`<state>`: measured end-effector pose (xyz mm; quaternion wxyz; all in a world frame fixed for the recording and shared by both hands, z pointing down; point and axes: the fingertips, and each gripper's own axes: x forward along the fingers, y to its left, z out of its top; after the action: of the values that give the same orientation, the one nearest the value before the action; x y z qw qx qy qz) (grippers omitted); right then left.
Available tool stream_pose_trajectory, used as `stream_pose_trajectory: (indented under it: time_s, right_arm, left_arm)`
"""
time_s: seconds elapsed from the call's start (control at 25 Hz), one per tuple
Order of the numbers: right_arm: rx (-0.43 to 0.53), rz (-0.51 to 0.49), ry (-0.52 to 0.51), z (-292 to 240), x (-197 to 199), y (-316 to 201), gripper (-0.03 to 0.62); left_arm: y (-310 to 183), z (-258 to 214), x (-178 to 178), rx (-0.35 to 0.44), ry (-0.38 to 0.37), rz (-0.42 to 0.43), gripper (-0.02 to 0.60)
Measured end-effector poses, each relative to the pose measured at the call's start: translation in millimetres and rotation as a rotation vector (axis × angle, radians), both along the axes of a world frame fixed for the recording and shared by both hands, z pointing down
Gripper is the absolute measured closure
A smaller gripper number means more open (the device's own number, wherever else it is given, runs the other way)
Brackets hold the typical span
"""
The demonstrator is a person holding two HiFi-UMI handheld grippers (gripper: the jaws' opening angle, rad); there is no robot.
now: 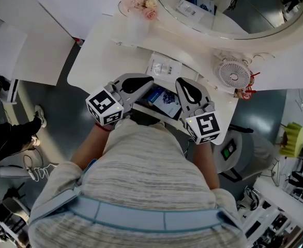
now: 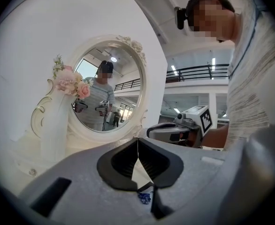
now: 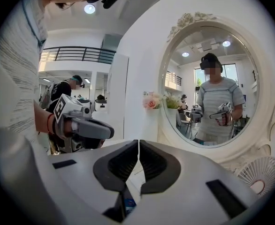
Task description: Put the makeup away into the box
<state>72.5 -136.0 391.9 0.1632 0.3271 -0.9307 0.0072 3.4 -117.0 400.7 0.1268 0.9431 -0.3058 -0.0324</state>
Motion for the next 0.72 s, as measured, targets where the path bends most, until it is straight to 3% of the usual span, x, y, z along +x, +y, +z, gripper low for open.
stream_pose_trajectory:
  time_s: [0.32, 0.4, 0.72]
  right_arm:
    - [-0.033, -0.081, 0.104, 33, -27, 2, 0.579]
    - [-0.037, -0.104, 0.141, 40, -33, 2, 0.552]
    - [0.023, -0.199, 0.409, 84, -55, 0, 0.481]
  left_arm:
    - [3, 14, -18, -0.027, 0.009, -0.045, 0.567]
    - [4, 16, -22, -0.032, 0.013, -0.056, 0.566]
    - [8, 31, -38, -0.064, 0.023, -0.092, 0.566]
